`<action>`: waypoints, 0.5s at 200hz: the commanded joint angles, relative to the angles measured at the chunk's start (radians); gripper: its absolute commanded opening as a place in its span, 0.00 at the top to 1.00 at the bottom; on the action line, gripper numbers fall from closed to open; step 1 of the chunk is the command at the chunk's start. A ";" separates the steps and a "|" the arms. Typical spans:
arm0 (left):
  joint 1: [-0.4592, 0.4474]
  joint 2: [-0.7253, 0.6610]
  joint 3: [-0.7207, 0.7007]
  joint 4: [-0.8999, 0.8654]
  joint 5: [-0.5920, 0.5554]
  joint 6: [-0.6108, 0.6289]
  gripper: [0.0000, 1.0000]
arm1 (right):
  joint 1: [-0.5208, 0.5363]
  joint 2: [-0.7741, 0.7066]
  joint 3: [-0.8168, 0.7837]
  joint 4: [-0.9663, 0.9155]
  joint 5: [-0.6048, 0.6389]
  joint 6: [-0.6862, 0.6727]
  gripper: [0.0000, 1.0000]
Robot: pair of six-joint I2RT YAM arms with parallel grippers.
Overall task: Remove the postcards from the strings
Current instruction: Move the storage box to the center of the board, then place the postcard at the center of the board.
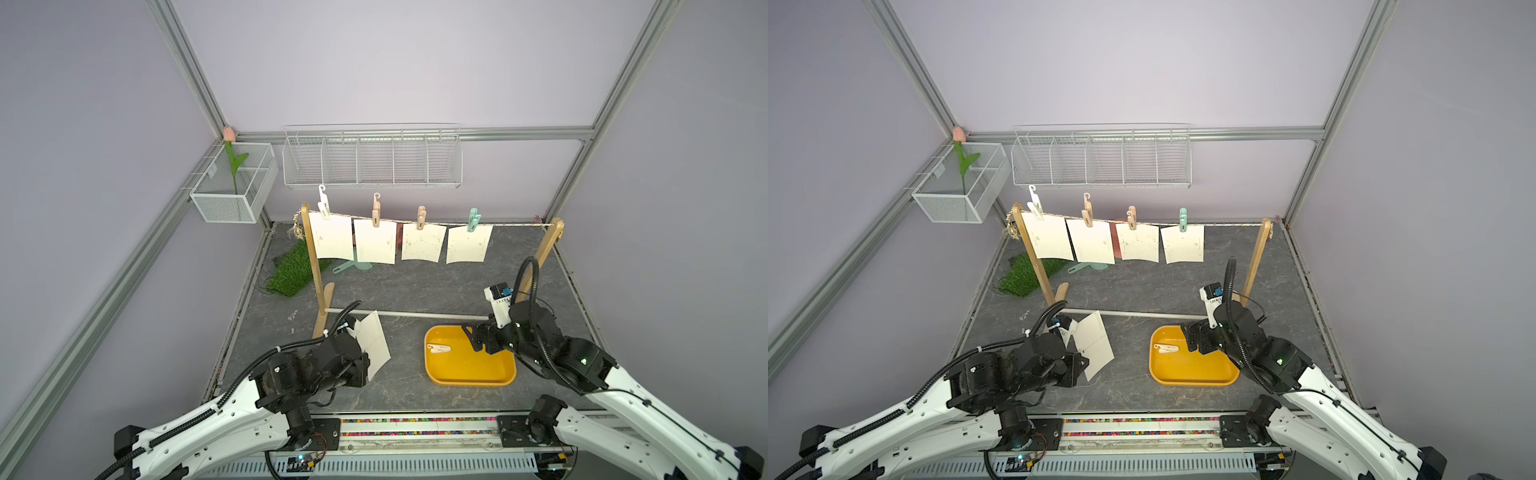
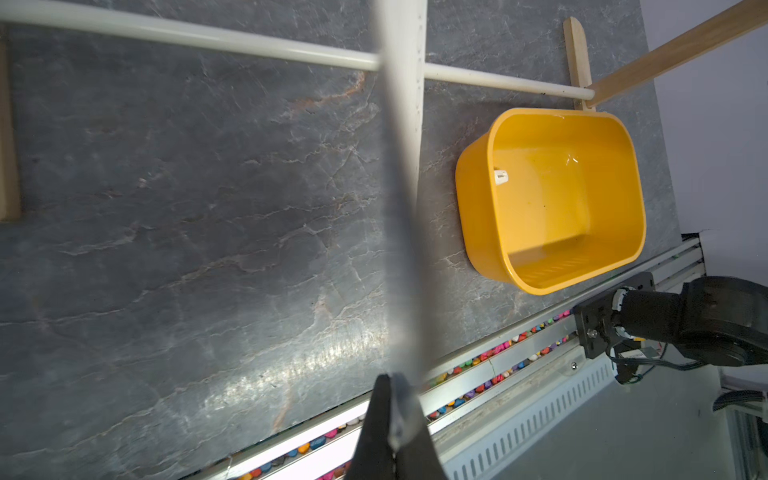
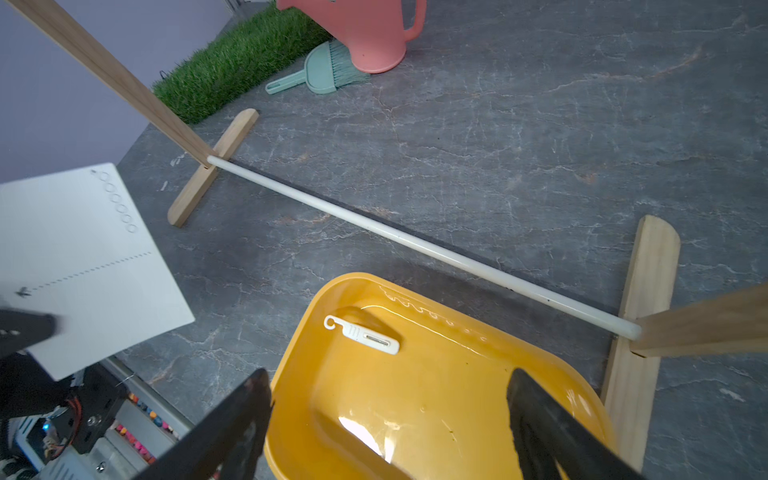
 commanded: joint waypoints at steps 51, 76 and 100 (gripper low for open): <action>0.003 0.009 -0.199 0.317 0.199 -0.186 1.00 | -0.006 -0.092 0.028 0.069 -0.218 -0.085 0.11; 0.003 0.061 -0.226 0.403 0.237 -0.186 1.00 | -0.007 -0.129 0.014 0.076 -0.218 -0.092 0.11; 0.011 0.135 -0.227 0.449 0.264 -0.174 1.00 | -0.006 -0.125 0.029 0.050 -0.211 -0.099 0.11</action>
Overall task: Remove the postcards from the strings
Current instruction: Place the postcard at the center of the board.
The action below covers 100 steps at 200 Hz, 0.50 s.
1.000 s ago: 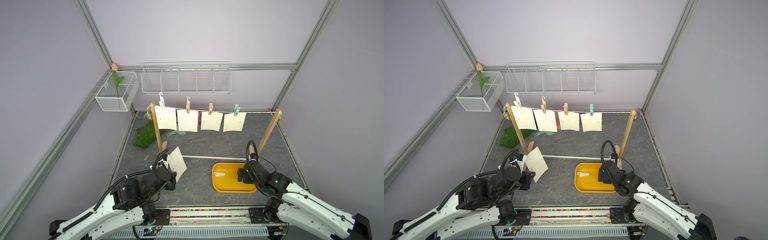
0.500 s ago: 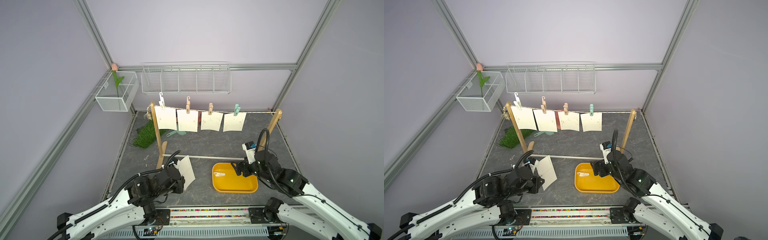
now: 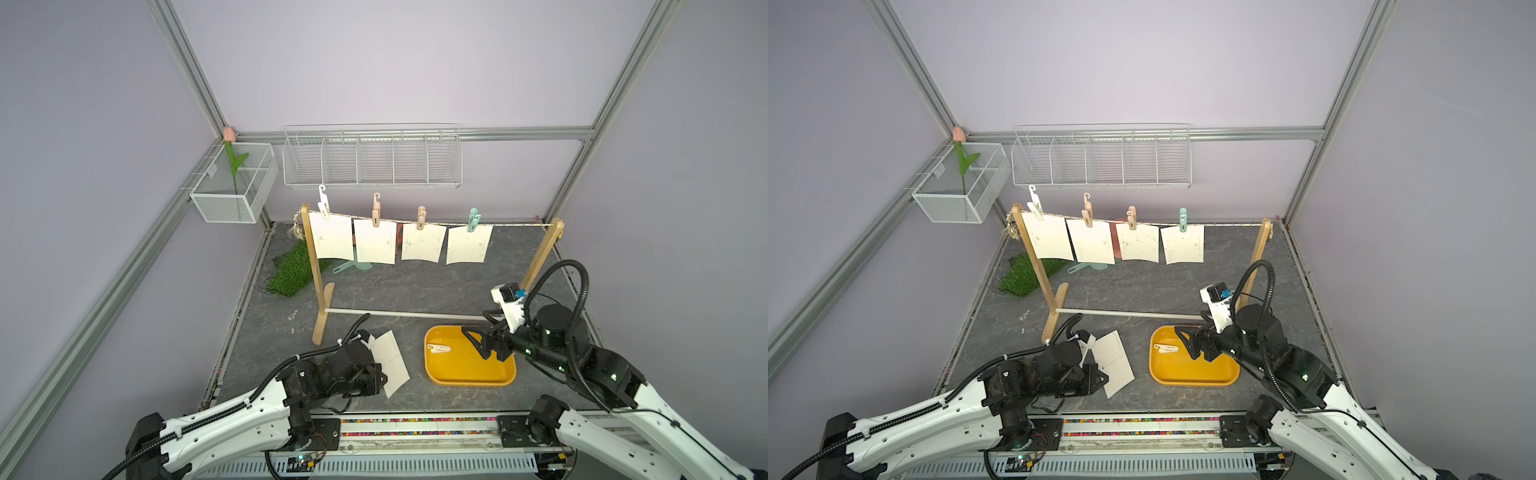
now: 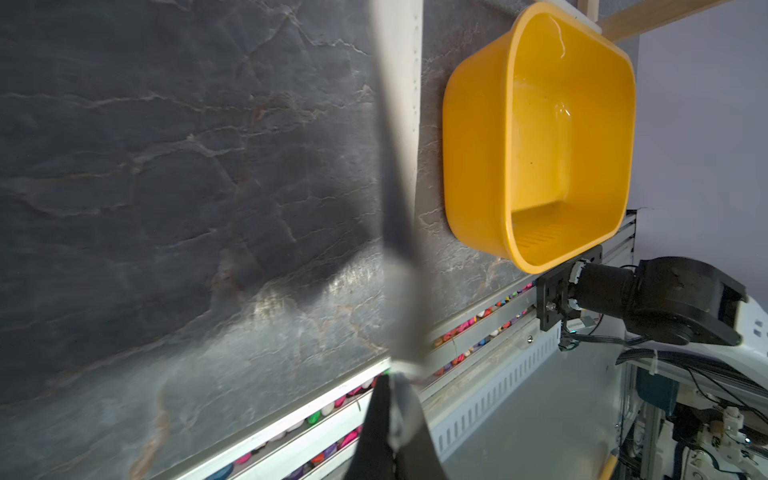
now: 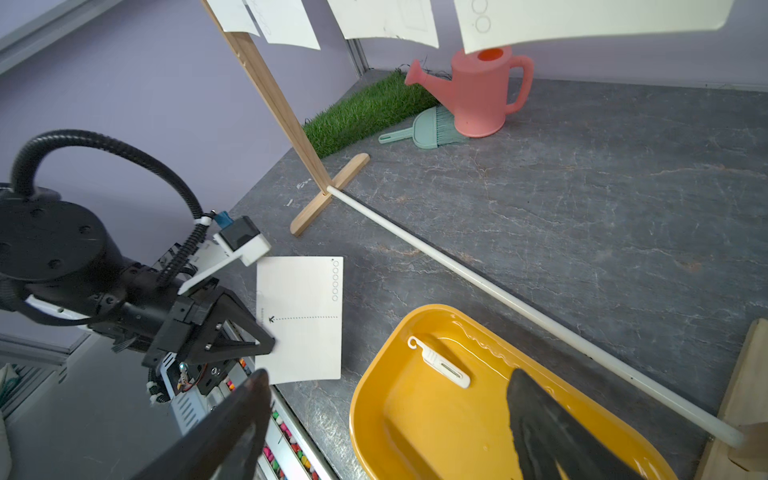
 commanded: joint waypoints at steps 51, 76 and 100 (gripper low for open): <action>0.031 0.141 0.004 0.093 0.037 0.039 0.95 | -0.006 0.008 0.010 -0.026 0.002 0.004 0.11; 0.034 0.115 0.018 0.010 -0.021 0.077 0.79 | -0.005 -0.009 0.022 -0.065 0.028 0.025 0.11; 0.040 0.057 0.023 -0.069 -0.111 0.094 0.66 | -0.007 -0.015 0.047 -0.118 0.057 0.052 0.11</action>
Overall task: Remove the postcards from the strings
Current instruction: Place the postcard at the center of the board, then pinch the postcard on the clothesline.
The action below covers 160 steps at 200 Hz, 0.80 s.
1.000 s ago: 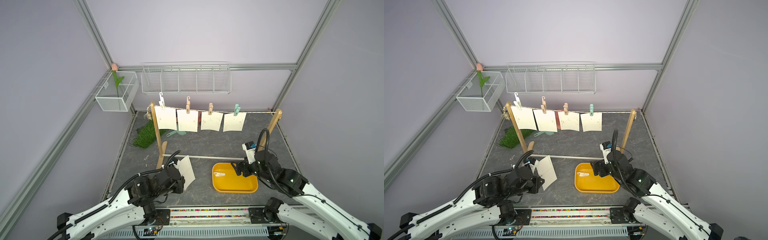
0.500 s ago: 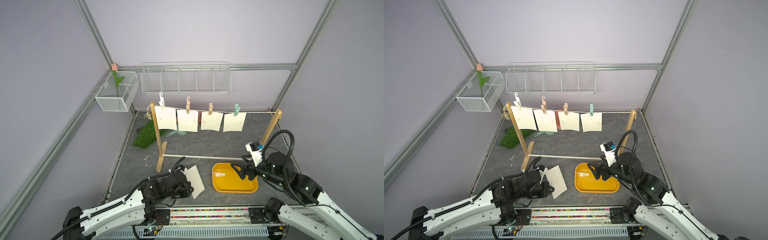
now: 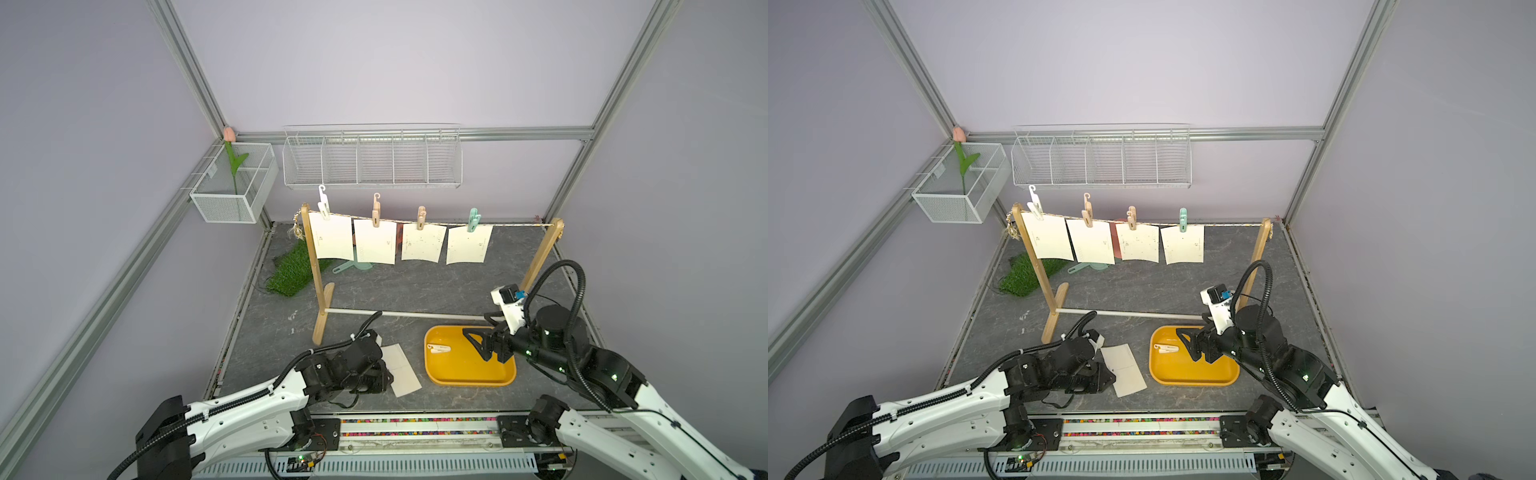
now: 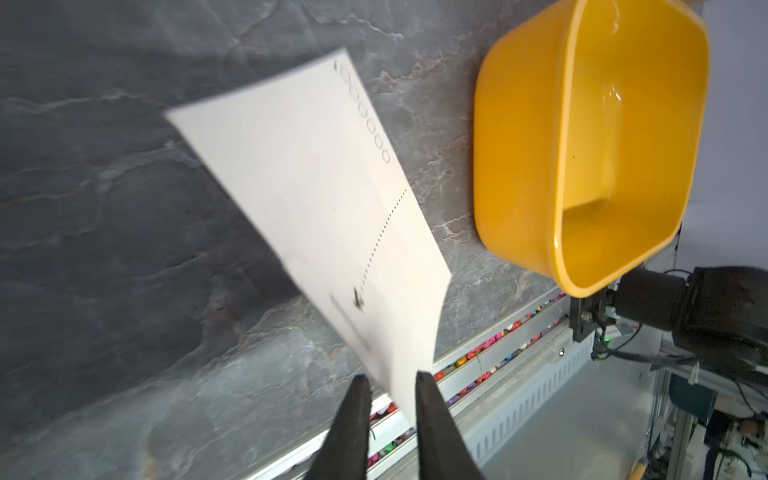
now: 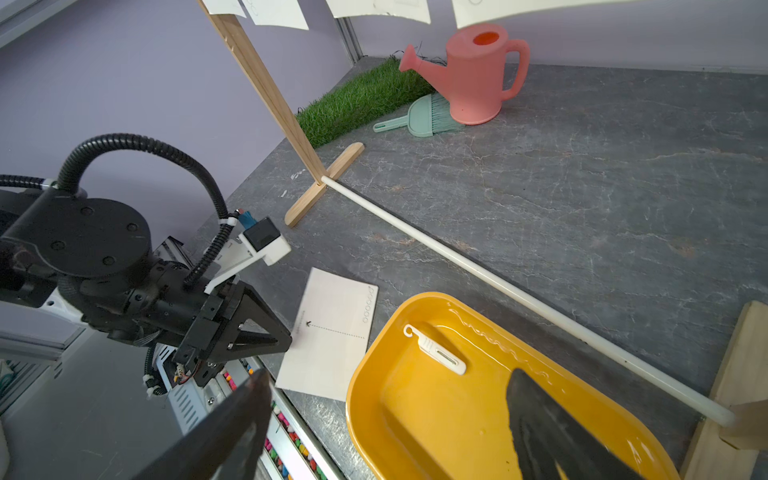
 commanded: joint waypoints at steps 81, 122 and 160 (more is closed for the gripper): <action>0.014 -0.340 0.095 0.128 -0.160 0.383 0.53 | -0.006 0.159 0.424 -0.221 0.032 0.252 0.11; 0.013 -0.155 0.342 0.280 -0.074 0.738 0.46 | -0.006 0.265 0.687 -0.212 0.054 0.386 0.11; 0.013 0.090 0.559 0.377 -0.089 0.956 0.44 | -0.007 0.320 0.824 -0.112 0.082 0.530 0.12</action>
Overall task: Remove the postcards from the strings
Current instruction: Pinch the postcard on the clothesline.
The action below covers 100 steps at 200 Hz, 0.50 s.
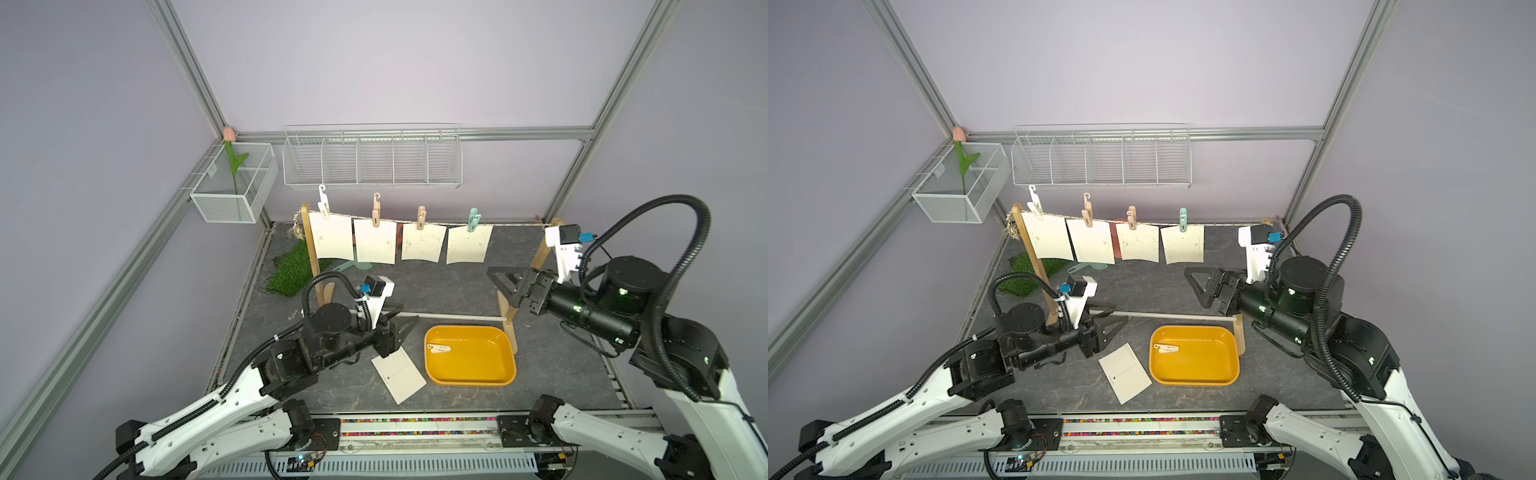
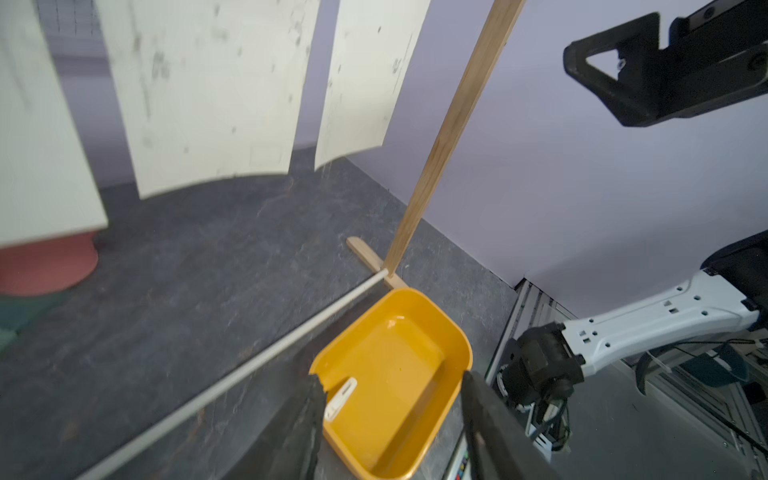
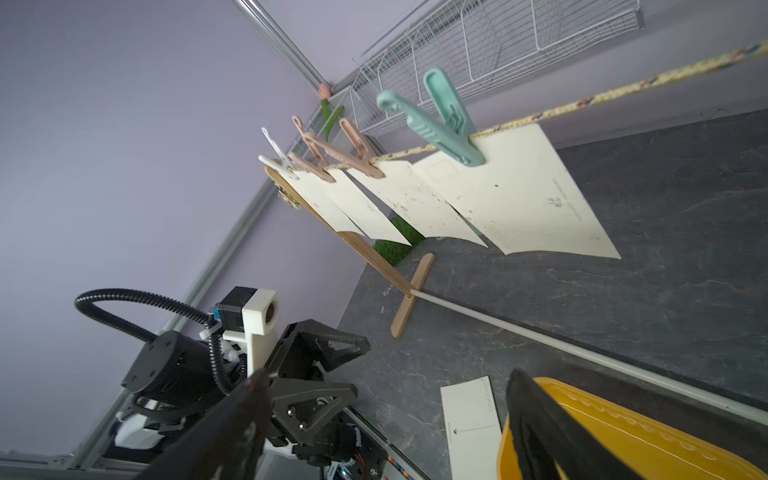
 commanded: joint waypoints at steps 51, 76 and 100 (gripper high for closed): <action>0.026 0.333 0.188 0.259 -0.108 0.345 0.44 | -0.006 0.097 0.133 0.126 0.043 0.173 0.12; 0.082 0.405 0.204 0.327 -0.066 0.342 0.44 | -0.007 0.124 0.149 0.151 0.011 0.231 0.12; 0.084 0.479 0.245 0.349 -0.065 0.399 0.44 | -0.005 0.144 0.172 0.149 -0.006 0.268 0.11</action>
